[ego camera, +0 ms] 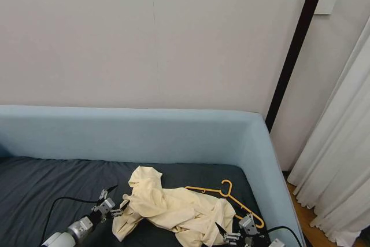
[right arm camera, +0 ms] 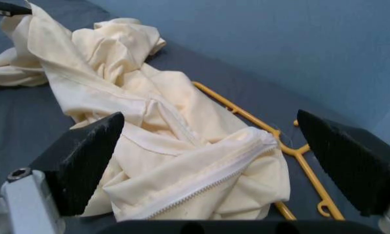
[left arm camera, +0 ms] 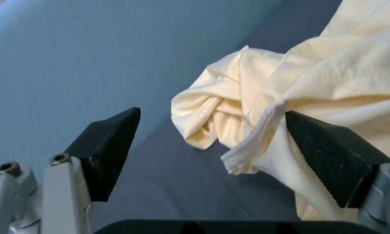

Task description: Pick up the clothes from the sofa and hang them on the clothes hanger.

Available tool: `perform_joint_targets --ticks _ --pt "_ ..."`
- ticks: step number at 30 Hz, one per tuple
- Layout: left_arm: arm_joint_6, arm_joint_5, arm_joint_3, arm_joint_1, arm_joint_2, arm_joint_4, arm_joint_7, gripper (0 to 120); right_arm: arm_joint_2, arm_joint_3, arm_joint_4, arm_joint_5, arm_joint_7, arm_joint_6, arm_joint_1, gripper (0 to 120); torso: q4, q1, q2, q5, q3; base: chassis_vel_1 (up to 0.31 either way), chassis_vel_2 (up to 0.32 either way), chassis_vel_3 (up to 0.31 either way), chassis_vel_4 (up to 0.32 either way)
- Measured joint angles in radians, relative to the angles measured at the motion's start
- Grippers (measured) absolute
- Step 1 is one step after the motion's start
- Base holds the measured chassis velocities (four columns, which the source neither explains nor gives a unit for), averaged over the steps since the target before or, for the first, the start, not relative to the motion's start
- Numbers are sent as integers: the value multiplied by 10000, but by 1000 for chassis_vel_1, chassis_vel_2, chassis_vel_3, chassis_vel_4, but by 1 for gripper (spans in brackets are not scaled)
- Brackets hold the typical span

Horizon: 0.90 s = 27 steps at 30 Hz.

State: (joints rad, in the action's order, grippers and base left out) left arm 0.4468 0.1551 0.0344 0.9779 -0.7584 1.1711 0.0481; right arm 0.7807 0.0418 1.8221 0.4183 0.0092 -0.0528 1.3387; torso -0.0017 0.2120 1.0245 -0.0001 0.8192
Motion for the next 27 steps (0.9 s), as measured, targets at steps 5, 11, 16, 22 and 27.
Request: perform_joint_targets --ticks 5,11,16,22,27 --pt "-68 -54 -46 131 5 40 -37 84 29 -97 -26 12 12 46 -65 100 2 0 0 -1 0 0 0 0 0" --pt "-78 -27 -94 105 21 -90 -40 84 82 -184 -89 40 20 63 -202 100 4 0 0 2 0 0 0 0 0" --pt "-106 -12 75 -145 -208 -324 -39 84 95 -203 -98 41 22 63 -203 100 0 0 0 -1 0 0 0 0 0" --pt "-151 -76 269 -350 -347 -484 28 79 81 -153 -75 112 43 67 -197 100 1 0 0 0 0 0 0 0 0" --pt "-188 -174 470 -538 -433 -523 132 68 76 -135 -37 223 76 106 -233 100 2 -1 0 0 0 0 0 0 0"
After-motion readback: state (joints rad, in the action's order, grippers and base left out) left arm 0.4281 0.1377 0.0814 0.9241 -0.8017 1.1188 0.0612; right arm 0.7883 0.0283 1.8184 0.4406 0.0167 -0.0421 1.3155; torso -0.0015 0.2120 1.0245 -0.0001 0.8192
